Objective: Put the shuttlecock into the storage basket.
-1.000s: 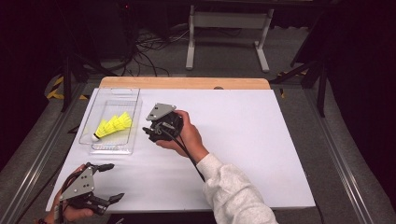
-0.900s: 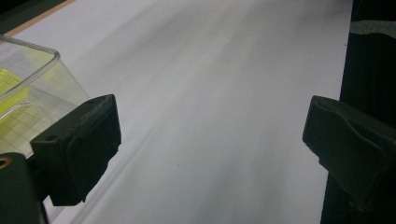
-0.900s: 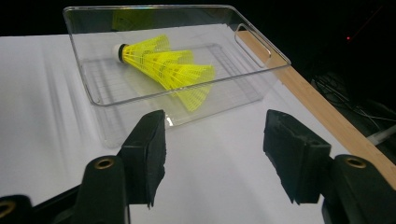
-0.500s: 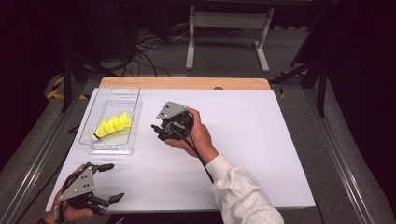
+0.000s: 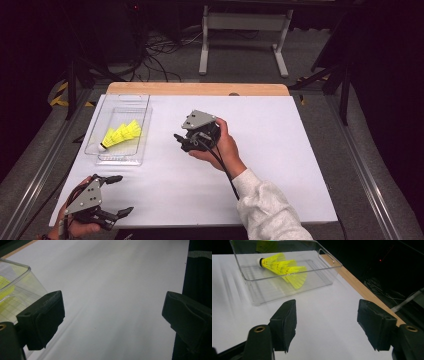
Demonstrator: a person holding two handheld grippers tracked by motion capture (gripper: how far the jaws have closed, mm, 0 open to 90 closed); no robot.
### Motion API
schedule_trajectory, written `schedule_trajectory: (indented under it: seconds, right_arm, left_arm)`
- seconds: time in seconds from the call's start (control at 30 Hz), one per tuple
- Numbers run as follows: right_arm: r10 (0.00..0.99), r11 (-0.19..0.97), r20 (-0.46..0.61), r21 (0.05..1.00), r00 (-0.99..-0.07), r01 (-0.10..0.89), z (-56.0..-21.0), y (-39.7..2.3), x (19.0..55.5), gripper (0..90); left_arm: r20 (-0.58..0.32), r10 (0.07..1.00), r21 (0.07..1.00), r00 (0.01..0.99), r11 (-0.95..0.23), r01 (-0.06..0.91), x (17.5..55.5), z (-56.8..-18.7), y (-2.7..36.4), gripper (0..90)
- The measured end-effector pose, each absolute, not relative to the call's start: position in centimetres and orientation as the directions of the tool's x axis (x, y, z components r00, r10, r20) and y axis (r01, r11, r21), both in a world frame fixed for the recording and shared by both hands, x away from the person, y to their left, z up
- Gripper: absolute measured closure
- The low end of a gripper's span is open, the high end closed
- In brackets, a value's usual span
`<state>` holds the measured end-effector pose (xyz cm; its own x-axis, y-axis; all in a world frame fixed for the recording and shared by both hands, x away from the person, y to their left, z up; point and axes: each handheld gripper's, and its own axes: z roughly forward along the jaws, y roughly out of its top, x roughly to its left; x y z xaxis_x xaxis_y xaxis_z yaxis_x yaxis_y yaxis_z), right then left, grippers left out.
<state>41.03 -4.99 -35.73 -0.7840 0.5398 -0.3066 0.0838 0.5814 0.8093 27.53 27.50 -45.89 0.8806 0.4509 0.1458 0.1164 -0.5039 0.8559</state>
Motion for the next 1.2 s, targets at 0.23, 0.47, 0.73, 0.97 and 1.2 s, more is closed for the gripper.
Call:
schedule_trajectory:
  seconds: [0.23, 0.47, 0.73, 0.97, 1.2]
  right_arm:
    - [0.552, 0.582, -0.316, 0.809, -0.771, 0.085, -35.8, -5.9, 40.8, 32.5]
    - [0.558, 0.584, -0.325, 0.807, -0.764, 0.084, -35.9, -6.7, 40.5, 31.2]
    - [0.565, 0.589, -0.336, 0.803, -0.754, 0.084, -36.1, -7.6, 40.2, 29.4]
    - [0.575, 0.587, -0.344, 0.805, -0.742, 0.083, -36.1, -8.5, 39.8, 26.5]
    - [0.588, 0.59, -0.354, 0.803, -0.727, 0.086, -36.1, -9.4, 39.5, 22.4]
  left_arm:
    - [0.145, 0.451, 0.855, 0.881, -0.505, 0.117, 27.5, -45.9, 27.5, 5.6]
    - [0.145, 0.451, 0.855, 0.881, -0.505, 0.118, 27.5, -45.9, 27.5, 5.7]
    - [0.144, 0.452, 0.855, 0.88, -0.505, 0.12, 27.5, -45.9, 27.5, 5.7]
    - [0.141, 0.451, 0.855, 0.881, -0.504, 0.121, 27.5, -45.9, 27.4, 5.6]
    - [0.142, 0.45, 0.854, 0.881, -0.506, 0.121, 27.5, -45.9, 27.4, 5.7]
